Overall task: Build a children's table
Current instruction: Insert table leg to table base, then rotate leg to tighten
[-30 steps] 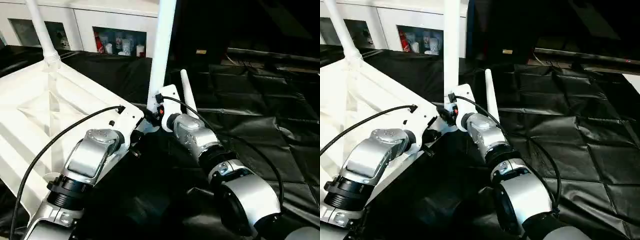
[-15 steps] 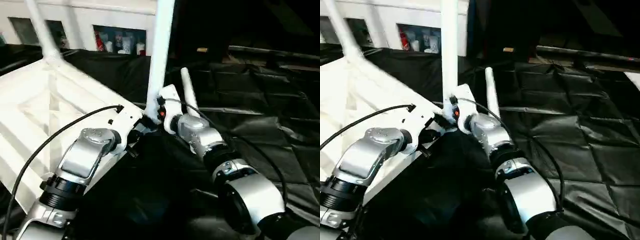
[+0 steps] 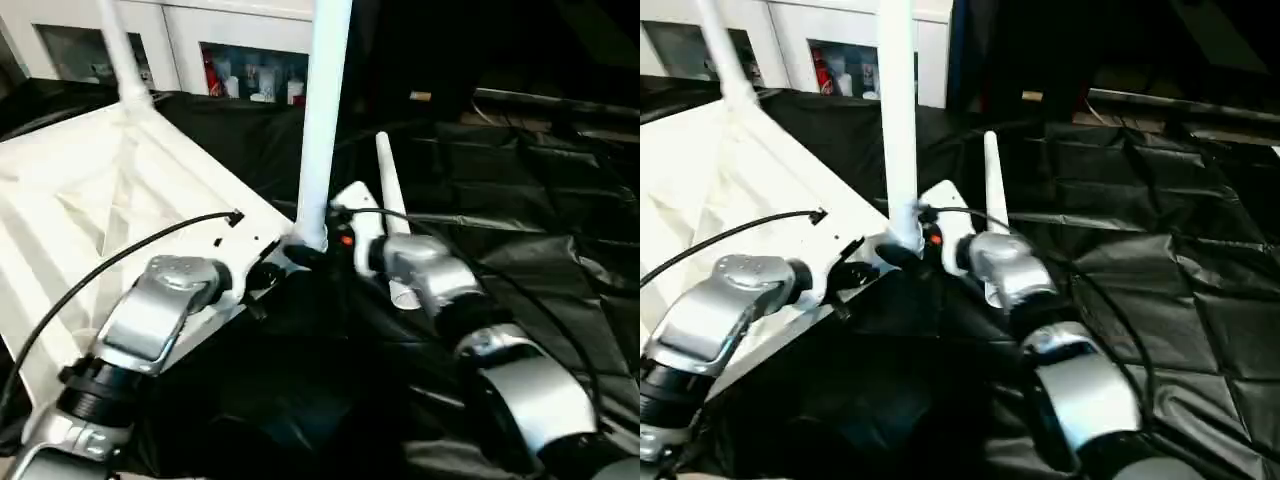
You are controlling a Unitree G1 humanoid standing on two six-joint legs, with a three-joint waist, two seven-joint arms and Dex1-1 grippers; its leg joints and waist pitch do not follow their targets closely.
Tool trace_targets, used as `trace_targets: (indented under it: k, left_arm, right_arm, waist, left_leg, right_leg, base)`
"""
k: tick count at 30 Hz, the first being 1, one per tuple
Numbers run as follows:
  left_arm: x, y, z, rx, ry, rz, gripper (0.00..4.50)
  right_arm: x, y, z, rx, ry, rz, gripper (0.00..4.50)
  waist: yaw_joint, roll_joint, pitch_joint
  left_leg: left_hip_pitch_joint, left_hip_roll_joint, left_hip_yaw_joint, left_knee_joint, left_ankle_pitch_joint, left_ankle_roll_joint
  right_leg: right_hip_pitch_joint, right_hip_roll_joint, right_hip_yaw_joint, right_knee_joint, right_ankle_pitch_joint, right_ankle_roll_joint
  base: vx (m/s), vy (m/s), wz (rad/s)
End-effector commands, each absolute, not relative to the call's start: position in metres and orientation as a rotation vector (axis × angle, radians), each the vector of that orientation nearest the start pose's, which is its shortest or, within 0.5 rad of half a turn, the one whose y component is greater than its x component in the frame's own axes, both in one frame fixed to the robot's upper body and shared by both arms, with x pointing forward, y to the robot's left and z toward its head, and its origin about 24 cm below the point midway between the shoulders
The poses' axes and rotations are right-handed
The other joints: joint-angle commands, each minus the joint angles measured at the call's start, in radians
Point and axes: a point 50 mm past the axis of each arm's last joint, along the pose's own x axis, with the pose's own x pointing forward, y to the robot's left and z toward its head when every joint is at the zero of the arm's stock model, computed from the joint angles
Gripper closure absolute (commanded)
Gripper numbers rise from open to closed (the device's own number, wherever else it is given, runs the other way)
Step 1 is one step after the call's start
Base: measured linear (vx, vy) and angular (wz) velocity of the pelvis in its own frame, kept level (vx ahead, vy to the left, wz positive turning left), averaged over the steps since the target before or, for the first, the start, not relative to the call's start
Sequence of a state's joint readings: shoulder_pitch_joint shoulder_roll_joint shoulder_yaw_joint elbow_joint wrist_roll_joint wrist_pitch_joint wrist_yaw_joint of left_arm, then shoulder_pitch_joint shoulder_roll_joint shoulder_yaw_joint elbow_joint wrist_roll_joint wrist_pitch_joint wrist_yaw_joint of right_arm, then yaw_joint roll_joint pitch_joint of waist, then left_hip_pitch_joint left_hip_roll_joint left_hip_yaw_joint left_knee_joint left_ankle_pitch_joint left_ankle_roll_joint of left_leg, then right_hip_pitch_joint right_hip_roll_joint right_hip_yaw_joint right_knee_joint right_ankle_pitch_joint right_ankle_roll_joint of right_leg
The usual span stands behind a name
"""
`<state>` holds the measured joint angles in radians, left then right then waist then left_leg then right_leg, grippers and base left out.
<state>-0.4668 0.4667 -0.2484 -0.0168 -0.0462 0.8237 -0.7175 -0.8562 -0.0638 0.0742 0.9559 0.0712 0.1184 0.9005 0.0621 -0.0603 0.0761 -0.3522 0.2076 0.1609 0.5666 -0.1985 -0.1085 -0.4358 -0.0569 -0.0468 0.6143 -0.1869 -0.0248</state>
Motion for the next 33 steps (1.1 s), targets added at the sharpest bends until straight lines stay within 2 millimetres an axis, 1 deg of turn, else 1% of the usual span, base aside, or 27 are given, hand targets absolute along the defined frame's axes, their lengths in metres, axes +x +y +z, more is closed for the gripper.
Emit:
trace_targets:
  k: [1, 2, 5, 6, 8, 9, 11, 14, 17, 19, 20, 22, 23, 24, 30, 33]
  left_arm:
    - [0.299, 0.146, 0.092, 0.391, 0.538, -0.818, 4.50]
    - [0.298, 0.149, 0.091, 0.400, 0.542, -0.833, 4.50]
    - [0.297, 0.152, 0.090, 0.401, 0.547, -0.841, 4.50]
    - [0.297, 0.153, 0.091, 0.404, 0.546, -0.850, 4.50]
    - [0.296, 0.154, 0.091, 0.410, 0.545, -0.867, 4.50]
    - [0.296, 0.155, 0.091, 0.415, 0.546, -0.878, 4.50]
    - [0.296, 0.155, 0.091, 0.418, 0.547, -0.889, 4.50]
    - [0.294, 0.154, 0.092, 0.420, 0.544, -0.918, 4.50]
    - [0.290, 0.152, 0.093, 0.422, 0.545, -0.991, 4.50]
    - [0.289, 0.152, 0.093, 0.422, 0.547, -1.001, 4.50]
    - [0.288, 0.152, 0.093, 0.430, 0.542, -1.022, 4.50]
    - [0.287, 0.152, 0.093, 0.437, 0.542, -1.037, 4.50]
    - [0.286, 0.152, 0.093, 0.441, 0.541, -1.048, 4.50]
    - [0.286, 0.152, 0.093, 0.442, 0.541, -1.050, 4.50]
    - [0.283, 0.152, 0.092, 0.458, 0.544, -1.104, 4.50]
    - [0.282, 0.151, 0.092, 0.463, 0.545, -1.115, 4.50]
  right_arm:
    - [0.358, -0.065, 0.082, -0.033, 0.261, 1.141, 0.08]
    - [0.358, -0.071, 0.085, -0.046, 0.249, 1.154, 0.08]
    - [0.356, -0.076, 0.087, -0.067, 0.240, 1.175, 0.08]
    - [0.355, -0.078, 0.087, -0.079, 0.239, 1.184, 0.08]
    - [0.354, -0.081, 0.087, -0.096, 0.237, 1.196, 0.08]
    - [0.352, -0.083, 0.086, -0.123, 0.236, 1.196, 0.08]
    - [0.352, -0.084, 0.085, -0.153, 0.233, 1.199, 0.08]
    - [0.349, -0.085, 0.084, -0.177, 0.232, 1.214, 0.08]
    - [0.346, -0.085, 0.084, -0.228, 0.220, 1.258, 0.08]
    - [0.345, -0.085, 0.084, -0.237, 0.216, 1.264, 0.08]
    - [0.344, -0.085, 0.086, -0.245, 0.204, 1.269, 0.08]
    - [0.344, -0.086, 0.087, -0.248, 0.193, 1.272, 0.08]
    - [0.343, -0.086, 0.087, -0.251, 0.191, 1.281, 0.08]
    - [0.343, -0.086, 0.088, -0.254, 0.190, 1.285, 0.08]
    - [0.338, -0.086, 0.085, -0.291, 0.197, 1.337, 0.08]
    - [0.337, -0.086, 0.083, -0.310, 0.199, 1.348, 0.08]
  waist:
    - [0.005, 0.016, -0.068]
    - [0.005, 0.015, -0.068]
    - [0.007, 0.013, -0.068]
    - [0.006, 0.019, -0.067]
    - [0.007, 0.017, -0.067]
    - [0.007, 0.019, -0.066]
    - [0.008, 0.019, -0.067]
    - [0.011, 0.019, -0.068]
    - [0.018, 0.020, -0.069]
    - [0.023, 0.019, -0.070]
    - [0.026, 0.016, -0.069]
    - [0.029, 0.019, -0.069]
    - [0.029, 0.018, -0.068]
    - [0.029, 0.020, -0.067]
    - [0.030, 0.019, -0.064]
    - [0.030, 0.020, -0.064]
  left_leg:
    - [-0.002, 0.014, 0.012, -0.046, 0.011, 0.106]
    - [-0.001, 0.013, 0.012, -0.045, 0.015, 0.110]
    - [-0.002, 0.012, 0.012, -0.044, 0.021, 0.118]
    - [-0.001, 0.012, 0.012, -0.043, 0.012, 0.112]
    - [-0.002, 0.012, 0.011, -0.044, 0.005, 0.108]
    - [-0.001, 0.012, 0.011, -0.044, -0.008, 0.098]
    - [0.000, 0.012, 0.012, -0.044, -0.012, 0.090]
    - [0.001, 0.011, 0.012, -0.042, -0.004, 0.087]
    - [0.002, 0.010, 0.012, -0.041, 0.005, 0.094]
    - [0.005, 0.010, 0.014, -0.040, 0.003, 0.094]
    - [0.004, 0.010, 0.014, -0.040, 0.003, 0.095]
    - [0.004, 0.011, 0.013, -0.041, -0.004, 0.089]
    - [0.002, 0.011, 0.012, -0.041, -0.011, 0.084]
    - [0.003, 0.012, 0.012, -0.042, -0.019, 0.080]
    - [0.001, 0.012, 0.011, -0.043, -0.081, 0.046]
    - [0.000, 0.012, 0.010, -0.042, -0.080, 0.040]
  right_leg:
    - [0.085, -0.065, 0.042, -0.039, 0.093, -0.305]
    - [0.085, -0.064, 0.042, -0.039, 0.100, -0.306]
    - [0.085, -0.063, 0.042, -0.037, 0.112, -0.305]
    - [0.084, -0.063, 0.042, -0.038, 0.104, -0.309]
    - [0.085, -0.063, 0.041, -0.039, 0.089, -0.305]
    - [0.085, -0.063, 0.041, -0.041, 0.066, -0.300]
    - [0.083, -0.062, 0.041, -0.041, 0.059, -0.297]
    - [0.083, -0.060, 0.042, -0.037, 0.088, -0.305]
    - [0.083, -0.060, 0.041, -0.035, 0.102, -0.304]
    - [0.082, -0.060, 0.042, -0.034, 0.103, -0.303]
    - [0.082, -0.059, 0.042, -0.034, 0.103, -0.302]
    - [0.082, -0.060, 0.042, -0.034, 0.088, -0.299]
    - [0.082, -0.059, 0.042, -0.035, 0.078, -0.294]
    - [0.081, -0.060, 0.041, -0.035, 0.069, -0.292]
    - [0.080, -0.062, 0.044, -0.042, -0.020, -0.267]
    - [0.079, -0.062, 0.044, -0.041, -0.023, -0.261]
  base:
    - [0.000, 0.000, 0.00]
    - [0.000, 0.000, 0.00]
    - [0.000, 0.000, 0.00]
    - [0.000, 0.000, 0.00]
    - [0.000, 0.000, 0.00]
    - [0.000, 0.000, 0.00]
    - [0.000, 0.000, 0.00]
    - [0.000, 0.000, 0.00]
    - [0.000, 0.000, 0.00]
    - [0.000, 0.000, 0.00]
    - [0.000, 0.000, 0.00]
    - [0.000, 0.000, 0.00]
    - [0.000, 0.000, 0.00]
    - [0.000, 0.000, 0.00]
    - [0.000, 0.000, 0.00]
    - [0.000, 0.000, 0.00]
